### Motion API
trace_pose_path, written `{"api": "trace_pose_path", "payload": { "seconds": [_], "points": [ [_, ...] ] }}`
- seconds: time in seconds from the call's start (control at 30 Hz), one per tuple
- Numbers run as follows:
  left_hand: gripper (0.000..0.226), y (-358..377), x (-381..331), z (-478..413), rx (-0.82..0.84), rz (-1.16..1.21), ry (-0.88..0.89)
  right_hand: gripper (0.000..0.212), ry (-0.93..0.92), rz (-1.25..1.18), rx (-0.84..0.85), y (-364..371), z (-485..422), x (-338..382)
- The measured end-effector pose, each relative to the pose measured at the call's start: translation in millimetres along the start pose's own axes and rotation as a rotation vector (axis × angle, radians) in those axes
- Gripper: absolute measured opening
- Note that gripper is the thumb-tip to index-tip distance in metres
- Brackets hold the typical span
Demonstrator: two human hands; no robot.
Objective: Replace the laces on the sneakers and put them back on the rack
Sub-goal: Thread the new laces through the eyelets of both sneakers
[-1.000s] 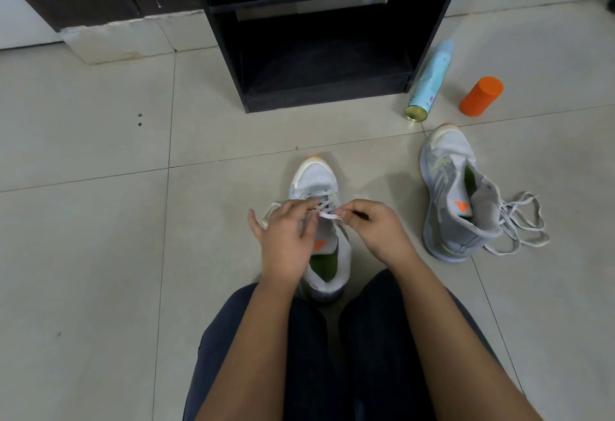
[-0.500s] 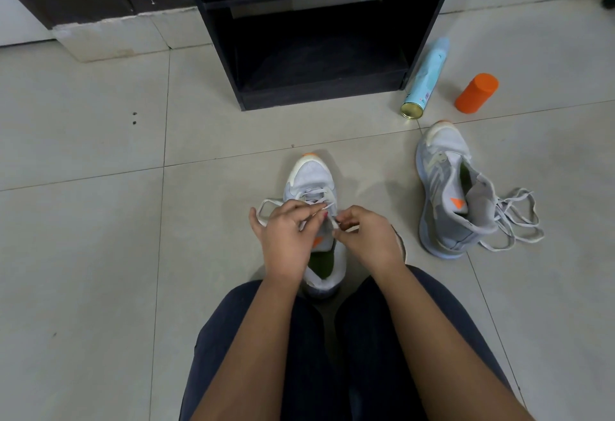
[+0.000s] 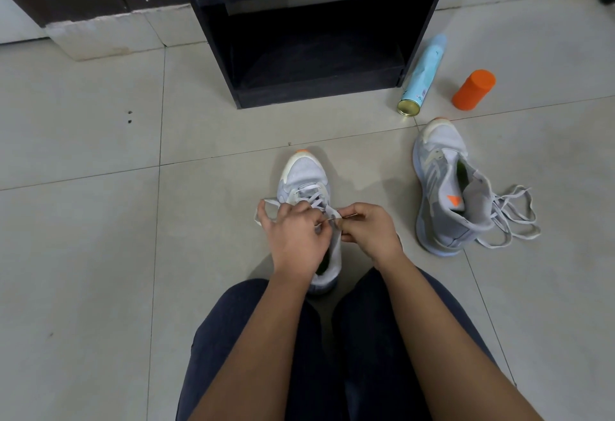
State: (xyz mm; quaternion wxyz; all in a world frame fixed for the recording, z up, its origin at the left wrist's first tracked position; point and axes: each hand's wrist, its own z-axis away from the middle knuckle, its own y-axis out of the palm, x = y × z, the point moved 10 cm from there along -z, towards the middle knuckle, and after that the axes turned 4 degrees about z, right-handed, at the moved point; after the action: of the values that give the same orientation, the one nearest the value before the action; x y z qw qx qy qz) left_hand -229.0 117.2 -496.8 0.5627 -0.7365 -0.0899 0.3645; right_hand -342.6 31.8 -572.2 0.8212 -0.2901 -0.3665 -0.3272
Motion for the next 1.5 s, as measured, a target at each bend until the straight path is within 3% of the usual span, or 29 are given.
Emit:
{"api": "trace_pose_path", "payload": {
  "seconds": [0.27, 0.37, 0.5, 0.53, 0.6, 0.67, 0.73, 0.77, 0.83, 0.9, 0.97, 1.03, 1.1, 1.27, 1.43, 1.5],
  "points": [
    [0.016, 6.1, 2.6, -0.4, 0.012, 0.052, -0.002, 0.008, 0.000, -0.020, 0.030, 1.2, 3.6, 4.9],
    [0.016, 6.5, 4.9, -1.5, -0.009, 0.043, -0.003, 0.015, 0.069, -0.100, 0.052, 0.0, 4.6, 2.7],
    [0.001, 7.7, 6.3, -0.9, -0.017, 0.025, 0.016, 0.011, 0.144, -0.164, 0.082, 8.8, 7.3, -0.1],
    [0.011, 7.7, 8.9, -0.8, -0.006, 0.018, -0.004, 0.017, 0.173, -0.229, 0.072, 9.9, 7.6, -1.4],
    [0.036, 10.3, 17.3, -1.6, 0.039, 0.007, -0.073, 0.027, 0.225, -0.586, -0.010, -0.3, 3.6, -2.2],
    [0.049, 8.4, 25.8, -1.8, 0.039, 0.013, -0.145, 0.031, 0.207, -1.044, -0.195, -33.8, -2.4, -4.1],
    [0.052, 4.8, 30.3, -2.0, 0.000, 0.029, -0.171, 0.032, 0.119, -1.186, -0.412, -77.8, 0.2, -8.6],
    [0.051, 2.9, 31.4, -2.3, -0.023, 0.044, -0.176, 0.028, 0.067, -1.047, -0.503, -97.7, 5.5, -8.0],
    [0.048, -2.7, 33.7, -2.4, -0.070, 0.111, -0.185, 0.016, -0.012, -0.410, -0.562, -115.1, 13.3, 8.2],
    [0.047, -12.9, 41.0, -0.8, -0.092, 0.176, -0.224, 0.015, -0.072, 0.394, -0.362, -85.0, 6.8, 24.3],
    [0.043, -17.7, 55.9, 4.8, -0.053, 0.286, -0.317, 0.022, -0.137, 0.878, -0.183, -45.4, 3.6, 24.6],
    [0.036, -14.2, 71.1, 15.8, 0.019, 0.470, -0.453, 0.024, -0.248, 0.927, -0.125, -23.7, 4.5, 34.5],
    [0.032, -6.5, 77.7, 25.9, 0.069, 0.595, -0.535, 0.022, -0.268, 0.805, -0.066, -12.8, 2.0, 35.0],
    [0.020, 9.9, 61.8, 14.8, 0.137, 0.573, -0.446, 0.014, -0.129, 0.574, -0.059, -27.1, -3.5, 23.0],
    [0.013, 11.8, 63.7, 11.2, 0.129, 0.528, -0.452, 0.020, 0.135, 0.765, -0.373, -102.8, 1.1, 5.2],
    [0.012, 13.5, 66.9, 11.5, 0.128, 0.548, -0.471, 0.028, 0.162, 0.995, -0.373, -103.1, 1.9, 5.6]
  ]
}}
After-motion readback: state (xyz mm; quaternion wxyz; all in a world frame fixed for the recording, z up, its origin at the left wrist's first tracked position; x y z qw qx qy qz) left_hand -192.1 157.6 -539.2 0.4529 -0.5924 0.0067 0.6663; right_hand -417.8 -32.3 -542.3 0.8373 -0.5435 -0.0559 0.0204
